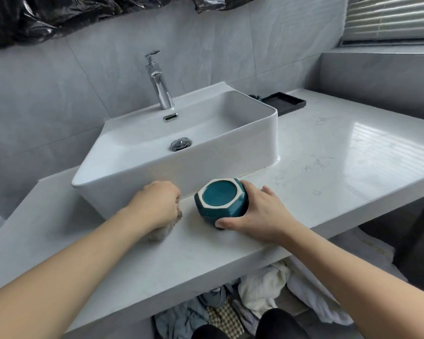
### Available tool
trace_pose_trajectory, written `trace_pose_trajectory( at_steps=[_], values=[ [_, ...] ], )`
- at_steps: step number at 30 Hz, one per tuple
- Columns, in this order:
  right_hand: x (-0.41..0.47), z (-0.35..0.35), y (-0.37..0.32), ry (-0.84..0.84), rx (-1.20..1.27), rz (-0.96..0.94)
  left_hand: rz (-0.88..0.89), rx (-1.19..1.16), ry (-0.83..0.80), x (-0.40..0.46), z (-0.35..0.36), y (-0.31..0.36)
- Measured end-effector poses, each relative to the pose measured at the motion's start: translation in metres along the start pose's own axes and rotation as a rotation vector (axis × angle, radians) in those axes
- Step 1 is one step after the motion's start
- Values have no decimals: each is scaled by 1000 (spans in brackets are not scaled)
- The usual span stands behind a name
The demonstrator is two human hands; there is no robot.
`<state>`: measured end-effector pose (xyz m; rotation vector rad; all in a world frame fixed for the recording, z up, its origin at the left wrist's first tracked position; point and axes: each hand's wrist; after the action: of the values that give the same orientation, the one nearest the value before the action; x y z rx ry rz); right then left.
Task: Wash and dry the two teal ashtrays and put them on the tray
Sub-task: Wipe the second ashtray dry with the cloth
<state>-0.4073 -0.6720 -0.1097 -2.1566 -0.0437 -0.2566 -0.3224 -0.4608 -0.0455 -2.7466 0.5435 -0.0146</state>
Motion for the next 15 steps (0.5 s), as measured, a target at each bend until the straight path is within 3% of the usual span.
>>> trace_pose_trajectory(
  at_steps=[2, 3, 6, 10, 15],
  values=[
    [0, 0, -1, 2, -5, -1, 36, -89, 101, -4, 2, 6],
    [0, 1, -2, 5, -4, 3, 17, -240, 131, -6, 1, 10],
    [-1, 2, -4, 20, -8, 24, -114, -693, 14, 3, -3, 21],
    [-1, 2, -3, 7, -26, 39, -182, -811, -211, 15, 0, 30],
    [2, 1, -2, 23, 64, 20, -183, -959, -145, 16, 5, 43]
  ],
)
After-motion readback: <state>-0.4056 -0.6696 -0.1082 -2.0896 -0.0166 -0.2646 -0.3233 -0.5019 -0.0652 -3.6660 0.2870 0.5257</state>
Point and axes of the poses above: each hand's wrist, its own x-axis towards the middle knuckle, its own z-axis out of the palm, y = z × x, and after that the axes turned 11 degrees about x, right-handed
